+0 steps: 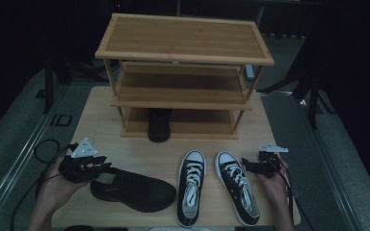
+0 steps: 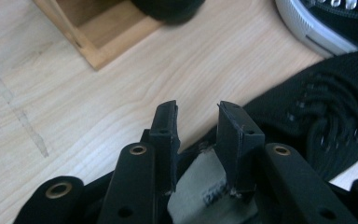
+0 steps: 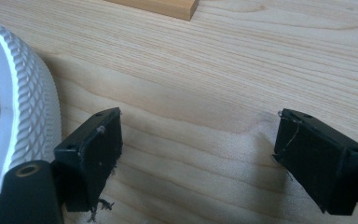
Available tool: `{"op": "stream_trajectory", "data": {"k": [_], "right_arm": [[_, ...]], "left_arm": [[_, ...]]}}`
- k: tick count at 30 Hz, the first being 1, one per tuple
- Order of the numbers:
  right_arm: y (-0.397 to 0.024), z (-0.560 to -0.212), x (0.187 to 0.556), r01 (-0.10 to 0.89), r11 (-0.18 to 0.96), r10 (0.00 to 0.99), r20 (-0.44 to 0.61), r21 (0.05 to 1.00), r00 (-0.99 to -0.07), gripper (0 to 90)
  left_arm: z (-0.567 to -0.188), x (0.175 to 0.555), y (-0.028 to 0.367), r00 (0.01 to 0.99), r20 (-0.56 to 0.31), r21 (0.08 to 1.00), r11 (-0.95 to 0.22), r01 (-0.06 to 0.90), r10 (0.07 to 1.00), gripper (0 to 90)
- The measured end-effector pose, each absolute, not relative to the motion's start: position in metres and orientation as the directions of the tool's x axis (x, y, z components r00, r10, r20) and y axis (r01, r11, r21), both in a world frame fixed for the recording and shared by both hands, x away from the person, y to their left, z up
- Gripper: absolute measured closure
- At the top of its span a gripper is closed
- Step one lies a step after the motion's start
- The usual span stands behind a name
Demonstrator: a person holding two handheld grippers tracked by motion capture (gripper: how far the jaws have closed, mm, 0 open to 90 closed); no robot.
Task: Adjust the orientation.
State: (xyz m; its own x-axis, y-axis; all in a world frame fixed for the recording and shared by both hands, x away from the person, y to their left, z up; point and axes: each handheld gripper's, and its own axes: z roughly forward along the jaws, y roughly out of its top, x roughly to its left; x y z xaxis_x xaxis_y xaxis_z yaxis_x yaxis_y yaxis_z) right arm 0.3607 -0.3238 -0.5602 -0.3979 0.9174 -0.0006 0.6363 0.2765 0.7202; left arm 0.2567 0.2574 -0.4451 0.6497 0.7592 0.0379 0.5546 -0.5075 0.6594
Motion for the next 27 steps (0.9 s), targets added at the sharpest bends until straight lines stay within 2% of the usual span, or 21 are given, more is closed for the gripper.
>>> {"op": "stream_trajectory", "data": {"k": [7,11,16,24,26,27], "right_arm": [[-0.324,-0.560,0.361,0.636,0.276,0.918,-0.001,0.720,-0.397,14.9],[-0.324,-0.560,0.361,0.636,0.277,0.917,-0.002,0.721,-0.398,14.9],[-0.324,-0.560,0.361,0.635,0.276,0.918,-0.001,0.721,-0.398,14.9],[-0.324,-0.560,0.361,0.635,0.276,0.918,-0.001,0.721,-0.398,14.9],[-0.324,-0.560,0.361,0.636,0.276,0.918,-0.001,0.721,-0.397,14.9],[-0.324,-0.560,0.361,0.636,0.276,0.918,-0.001,0.721,-0.397,14.9]], "left_arm": [[-0.455,0.263,0.259,0.666,0.046,0.616,-0.546,0.568,0.745,63.8],[-0.457,0.266,0.257,0.695,0.026,0.615,-0.560,0.556,0.719,63.4],[-0.457,0.268,0.249,0.725,0.052,0.566,-0.619,0.545,0.686,63.4],[-0.461,0.270,0.239,0.758,0.093,0.505,-0.687,0.523,0.646,68.6],[-0.461,0.272,0.238,0.748,0.104,0.497,-0.686,0.532,0.656,76.3],[-0.462,0.272,0.236,0.747,0.109,0.494,-0.687,0.532,0.656,76.3]]}}
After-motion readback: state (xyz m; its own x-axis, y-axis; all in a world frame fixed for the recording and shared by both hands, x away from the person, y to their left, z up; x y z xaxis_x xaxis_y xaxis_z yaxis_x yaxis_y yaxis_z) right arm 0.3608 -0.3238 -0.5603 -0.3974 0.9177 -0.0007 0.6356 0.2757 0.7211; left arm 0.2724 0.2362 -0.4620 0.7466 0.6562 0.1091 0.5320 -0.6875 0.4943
